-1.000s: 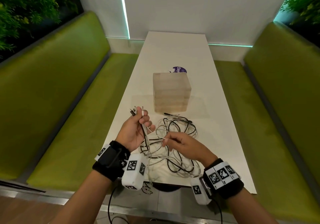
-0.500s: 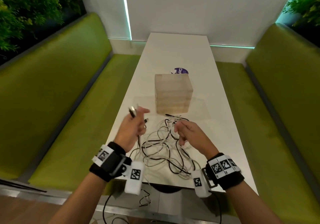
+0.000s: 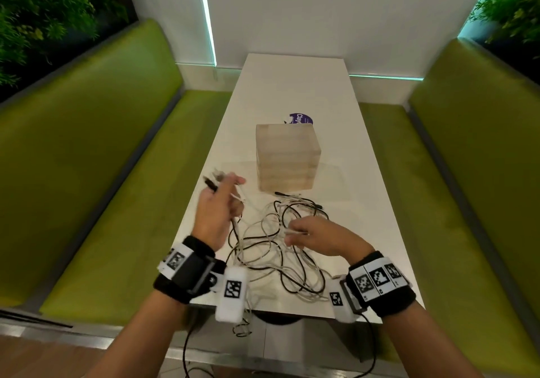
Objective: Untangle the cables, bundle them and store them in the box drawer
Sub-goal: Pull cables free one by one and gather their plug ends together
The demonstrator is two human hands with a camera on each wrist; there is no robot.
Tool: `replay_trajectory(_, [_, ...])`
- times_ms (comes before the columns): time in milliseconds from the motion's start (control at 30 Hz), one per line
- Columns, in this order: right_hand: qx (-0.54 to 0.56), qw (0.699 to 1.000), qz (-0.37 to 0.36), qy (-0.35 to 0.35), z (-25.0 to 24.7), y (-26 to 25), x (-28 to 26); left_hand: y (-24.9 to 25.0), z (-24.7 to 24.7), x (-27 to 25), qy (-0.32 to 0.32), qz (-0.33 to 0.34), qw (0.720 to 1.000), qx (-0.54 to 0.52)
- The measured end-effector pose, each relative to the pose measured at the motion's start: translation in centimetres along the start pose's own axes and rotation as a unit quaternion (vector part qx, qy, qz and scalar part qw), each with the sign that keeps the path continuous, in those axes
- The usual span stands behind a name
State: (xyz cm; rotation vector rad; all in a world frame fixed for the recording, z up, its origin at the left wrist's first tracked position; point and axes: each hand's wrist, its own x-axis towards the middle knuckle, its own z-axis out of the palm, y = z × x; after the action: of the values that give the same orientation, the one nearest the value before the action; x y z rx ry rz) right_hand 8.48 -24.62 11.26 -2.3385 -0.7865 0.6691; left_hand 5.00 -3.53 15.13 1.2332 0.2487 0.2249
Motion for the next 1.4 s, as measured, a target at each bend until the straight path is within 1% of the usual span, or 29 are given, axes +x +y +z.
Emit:
replay_trajectory(33, [0.005, 1.000, 0.006, -0.013, 0.2, 1.0, -0.1, 0.9, -0.6, 0.6, 0.021, 0.008, 0.999, -0.041])
replay_trajectory(67, [0.035, 0.999, 0.005, -0.012, 0.3, 1.7, -0.2, 1.8, -1.2, 1.2, 0.037, 0.016, 0.997, -0.068])
replay_trajectory(133, [0.119, 0.992, -0.014, 0.035, 0.7, 2.5, -0.2, 2.5, -2.0, 1.8, 0.053, 0.034, 0.994, -0.086])
replay_trajectory(200, [0.170, 0.980, -0.026, 0.103, 0.6, 2.7, 0.2, 2.2, -2.3, 1.8, 0.058, 0.039, 0.995, -0.077])
replay_trajectory(267, [0.198, 0.969, -0.020, 0.143, 0.3, 2.2, 0.4, 1.1, -2.0, 1.3, 0.038, 0.031, 0.999, -0.022])
replay_trajectory(333, [0.210, 0.966, -0.035, 0.148, -0.1, 1.0, 0.6, -0.4, -1.4, 0.5, -0.012, 0.008, 0.995, 0.102])
replay_trajectory(367, [0.220, 0.964, -0.044, 0.143, -0.2, 0.2, 0.7, -1.1, -1.0, 0.0, -0.044, -0.008, 0.986, 0.159])
replay_trajectory(400, [0.236, 0.961, -0.050, 0.139, -0.3, -0.6, 0.7, -1.7, -0.5, -0.6, -0.078, -0.022, 0.978, 0.192])
replay_trajectory(500, [0.257, 0.955, -0.061, 0.134, -0.5, -2.3, 1.0, -2.6, 1.1, -2.0, -0.173, -0.060, 0.963, 0.198])
replay_trajectory(600, [0.281, 0.947, -0.064, 0.141, -0.6, -2.8, 1.0, -1.7, 1.7, -2.4, -0.243, -0.073, 0.947, 0.197])
replay_trajectory(667, [0.314, 0.940, -0.084, 0.109, -0.8, -2.8, 0.6, -1.0, 1.3, -2.1, -0.300, -0.075, 0.934, 0.182])
replay_trajectory(733, [0.331, 0.936, -0.104, 0.050, -1.2, -2.7, 0.1, -0.6, 0.7, -2.0, -0.339, -0.076, 0.925, 0.154])
replay_trajectory(767, [0.338, 0.935, -0.105, 0.023, -1.4, -2.5, 0.1, -0.6, 0.4, -1.9, -0.333, -0.081, 0.930, 0.135])
replay_trajectory(833, [0.325, 0.941, -0.094, -0.005, -1.5, -2.0, 0.6, -0.5, -0.1, -1.6, -0.286, -0.094, 0.949, 0.096])
replay_trajectory(867, [0.294, 0.952, -0.080, -0.003, -1.3, -1.6, 1.2, -0.5, -0.2, -1.4, -0.265, -0.093, 0.956, 0.081])
replay_trajectory(933, [0.207, 0.977, -0.051, 0.013, -0.5, -0.6, 2.5, 0.0, -0.3, -1.2, -0.243, -0.083, 0.965, 0.045])
replay_trajectory(967, [0.162, 0.986, -0.036, 0.016, 0.0, 0.0, 3.2, 0.7, -0.2, -1.3, -0.233, -0.077, 0.969, 0.015])
replay_trajectory(1033, [0.087, 0.996, -0.001, 0.001, 1.1, 1.9, 4.1, 2.3, -0.2, -1.3, -0.211, -0.057, 0.974, -0.052])
replay_trajectory(1100, [0.067, 0.997, 0.024, 0.012, 2.1, 4.0, 4.3, 4.1, -0.6, -1.1, -0.184, -0.021, 0.979, -0.087])
replay_trajectory(1133, [0.087, 0.995, 0.026, 0.033, 2.4, 4.8, 4.2, 4.7, -1.1, -0.8, -0.165, -0.003, 0.982, -0.091])
replay_trajectory(1233, [0.186, 0.974, 0.027, 0.125, 2.5, 5.8, 3.2, 4.5, -2.5, 0.5, -0.066, 0.012, 0.996, -0.062])
replay_trajectory(1300, [0.220, 0.956, 0.011, 0.194, 2.0, 5.6, 2.9, 3.1, -2.9, 1.0, -0.018, 0.013, 1.000, -0.006])
replay_trajectory(1333, [0.222, 0.949, -0.002, 0.222, 1.6, 5.1, 2.8, 2.1, -2.9, 1.1, -0.011, 0.010, 0.999, 0.042])
replay_trajectory(1366, [0.224, 0.944, -0.015, 0.242, 1.1, 4.4, 2.8, 1.1, -2.8, 1.0, -0.019, 0.004, 0.995, 0.102])
replay_trajectory(1400, [0.230, 0.940, -0.030, 0.251, 0.6, 3.7, 2.8, 0.0, -2.4, 0.8, -0.041, -0.007, 0.985, 0.165])
